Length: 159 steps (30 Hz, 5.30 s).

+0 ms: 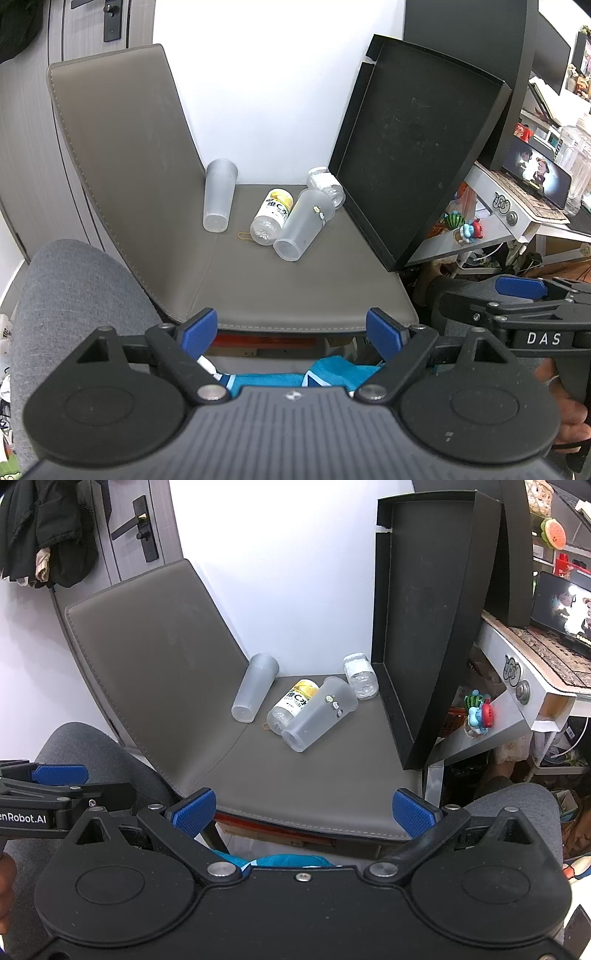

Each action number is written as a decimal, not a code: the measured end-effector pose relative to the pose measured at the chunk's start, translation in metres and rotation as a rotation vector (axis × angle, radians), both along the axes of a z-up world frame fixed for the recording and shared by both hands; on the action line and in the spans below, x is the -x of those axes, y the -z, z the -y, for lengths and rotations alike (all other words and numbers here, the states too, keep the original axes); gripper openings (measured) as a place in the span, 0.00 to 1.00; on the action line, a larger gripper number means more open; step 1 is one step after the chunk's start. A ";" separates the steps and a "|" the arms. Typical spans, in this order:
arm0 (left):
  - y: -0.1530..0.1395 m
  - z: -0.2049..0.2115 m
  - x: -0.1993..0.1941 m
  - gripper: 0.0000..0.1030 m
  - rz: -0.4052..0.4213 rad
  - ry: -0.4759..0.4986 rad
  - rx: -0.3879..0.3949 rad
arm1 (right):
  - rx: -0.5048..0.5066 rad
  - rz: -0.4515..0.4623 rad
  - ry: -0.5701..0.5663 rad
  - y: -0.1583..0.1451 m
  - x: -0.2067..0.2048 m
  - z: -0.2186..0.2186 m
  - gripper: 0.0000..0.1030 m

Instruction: Flip cup upright

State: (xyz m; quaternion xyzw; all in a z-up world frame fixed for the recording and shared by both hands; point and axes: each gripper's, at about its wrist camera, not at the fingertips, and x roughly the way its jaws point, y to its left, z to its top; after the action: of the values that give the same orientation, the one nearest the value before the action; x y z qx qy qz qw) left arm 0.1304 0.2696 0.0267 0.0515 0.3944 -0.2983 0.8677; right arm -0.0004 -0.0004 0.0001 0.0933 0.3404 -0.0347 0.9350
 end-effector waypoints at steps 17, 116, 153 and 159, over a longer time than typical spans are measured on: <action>0.002 -0.001 0.001 0.84 0.002 -0.001 0.000 | 0.002 0.002 0.004 0.000 0.001 -0.001 1.00; 0.077 0.142 -0.192 0.84 -0.163 0.117 -0.179 | -0.208 0.006 0.327 0.065 -0.132 0.078 1.00; 0.164 0.253 -0.250 0.81 -0.149 0.295 -0.352 | -0.334 -0.066 0.431 0.121 -0.158 0.099 0.96; 0.177 0.274 -0.254 0.81 -0.122 0.319 -0.360 | -0.362 -0.099 0.434 0.128 -0.160 0.100 0.96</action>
State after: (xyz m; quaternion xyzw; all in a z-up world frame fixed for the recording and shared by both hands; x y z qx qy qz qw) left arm 0.3845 -0.0044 -0.1507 0.2486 0.4797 -0.3591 0.7611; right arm 0.1597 -0.1004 -0.1279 0.3275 0.3583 -0.1770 0.8562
